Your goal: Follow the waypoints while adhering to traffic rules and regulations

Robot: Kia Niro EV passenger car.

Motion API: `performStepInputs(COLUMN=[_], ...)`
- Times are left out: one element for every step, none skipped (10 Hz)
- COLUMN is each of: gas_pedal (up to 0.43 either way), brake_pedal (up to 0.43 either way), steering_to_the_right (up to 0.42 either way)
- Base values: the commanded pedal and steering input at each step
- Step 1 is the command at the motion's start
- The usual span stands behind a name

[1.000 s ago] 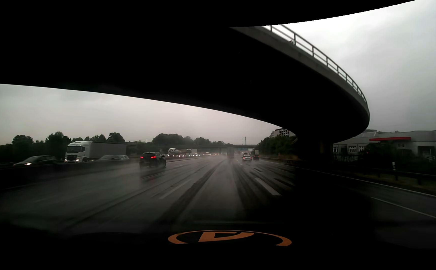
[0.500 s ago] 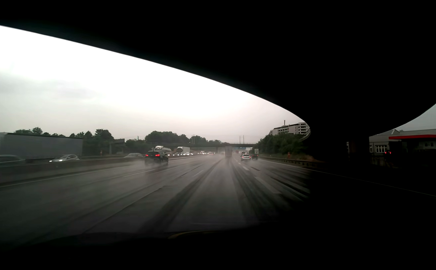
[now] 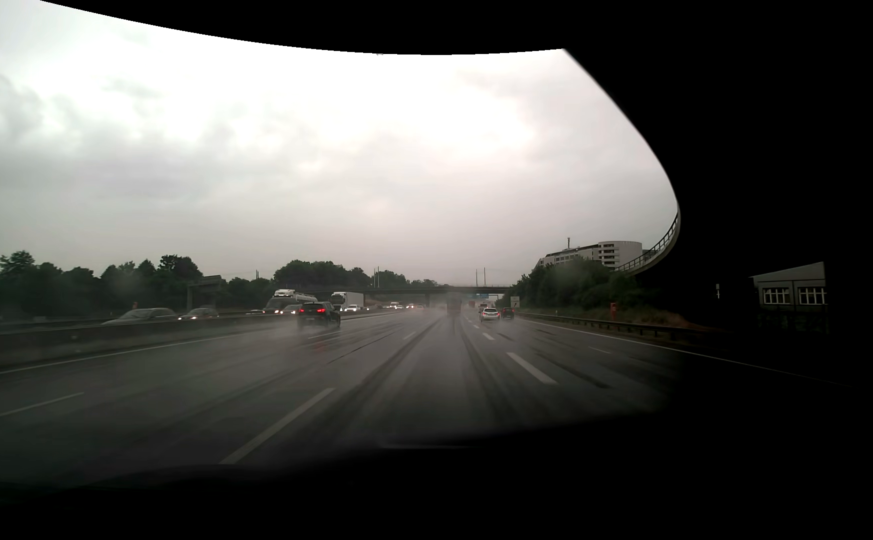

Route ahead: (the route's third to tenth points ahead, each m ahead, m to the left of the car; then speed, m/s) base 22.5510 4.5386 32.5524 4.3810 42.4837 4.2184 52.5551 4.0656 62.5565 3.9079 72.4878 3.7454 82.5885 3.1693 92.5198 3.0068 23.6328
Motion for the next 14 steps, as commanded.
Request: performStepInputs(gas_pedal=[0.118, 0.118, 0.118, 0.118, 0.118, 0.118, 0.118, 0.130, 0.130, 0.130, 0.130, 0.130, 0.130, 0.130], brake_pedal=[0.000, 0.000, 0.000, 0.000, 0.000, 0.000, 0.000, 0.000, 0.000, 0.000, 0.000, 0.000, 0.000, 0.000], steering_to_the_right=[0.003, 0.003, 0.003, 0.003, 0.003, 0.002, 0.000, 0.000, 0.000, 0.000, 0.000, -0.001, -0.001, -0.003])
